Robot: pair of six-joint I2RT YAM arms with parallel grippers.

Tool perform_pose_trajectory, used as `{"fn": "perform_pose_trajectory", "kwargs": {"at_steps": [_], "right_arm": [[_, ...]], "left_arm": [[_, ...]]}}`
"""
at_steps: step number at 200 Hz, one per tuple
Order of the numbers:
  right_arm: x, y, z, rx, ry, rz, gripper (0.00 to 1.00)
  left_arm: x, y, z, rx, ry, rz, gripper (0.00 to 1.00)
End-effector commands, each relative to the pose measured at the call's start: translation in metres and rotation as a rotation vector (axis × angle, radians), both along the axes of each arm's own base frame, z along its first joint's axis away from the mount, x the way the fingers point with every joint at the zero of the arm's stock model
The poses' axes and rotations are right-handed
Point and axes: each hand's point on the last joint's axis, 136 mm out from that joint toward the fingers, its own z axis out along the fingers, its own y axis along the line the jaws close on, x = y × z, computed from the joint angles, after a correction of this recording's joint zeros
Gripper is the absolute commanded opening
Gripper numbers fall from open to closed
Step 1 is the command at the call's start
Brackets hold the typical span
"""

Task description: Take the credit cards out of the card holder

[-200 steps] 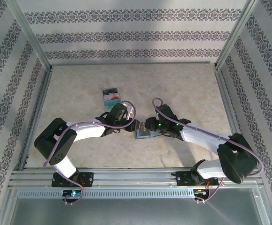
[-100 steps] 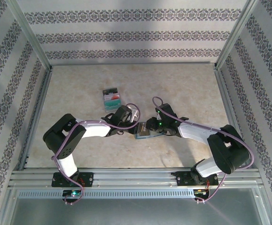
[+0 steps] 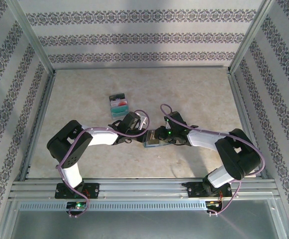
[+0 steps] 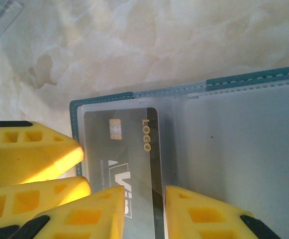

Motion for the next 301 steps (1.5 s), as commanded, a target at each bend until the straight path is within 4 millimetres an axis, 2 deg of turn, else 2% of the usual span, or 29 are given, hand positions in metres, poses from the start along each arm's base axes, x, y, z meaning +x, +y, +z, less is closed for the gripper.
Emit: {"fn": "perform_pose_trajectory", "kwargs": {"at_steps": [1, 40, 72, 147, 193, 258, 301], "right_arm": [[-0.001, -0.005, -0.007, 0.010, 0.027, -0.026, 0.28], [-0.002, -0.008, -0.009, 0.015, 0.028, -0.035, 0.28], [-0.002, 0.001, -0.006, 0.069, 0.028, -0.016, 0.27], [0.005, 0.014, 0.030, 0.246, -0.060, 0.012, 0.24], [0.003, 0.015, 0.035, 0.284, -0.071, 0.007, 0.23], [0.006, 0.022, 0.036, 0.369, -0.074, 0.008, 0.13], [0.006, 0.017, 0.032, 0.367, -0.073, -0.009, 0.05]], "left_arm": [[0.002, -0.002, -0.004, 0.005, 0.004, 0.000, 0.32], [0.003, -0.001, -0.006, 0.005, 0.007, 0.004, 0.27], [0.004, -0.003, -0.008, 0.007, 0.010, 0.000, 0.25], [0.008, 0.007, -0.015, 0.049, 0.020, 0.022, 0.21], [0.008, 0.009, -0.014, 0.055, 0.021, 0.026, 0.21], [0.007, 0.011, -0.013, 0.064, 0.020, 0.030, 0.21], [0.008, 0.016, -0.015, 0.082, 0.023, 0.045, 0.21]]}}
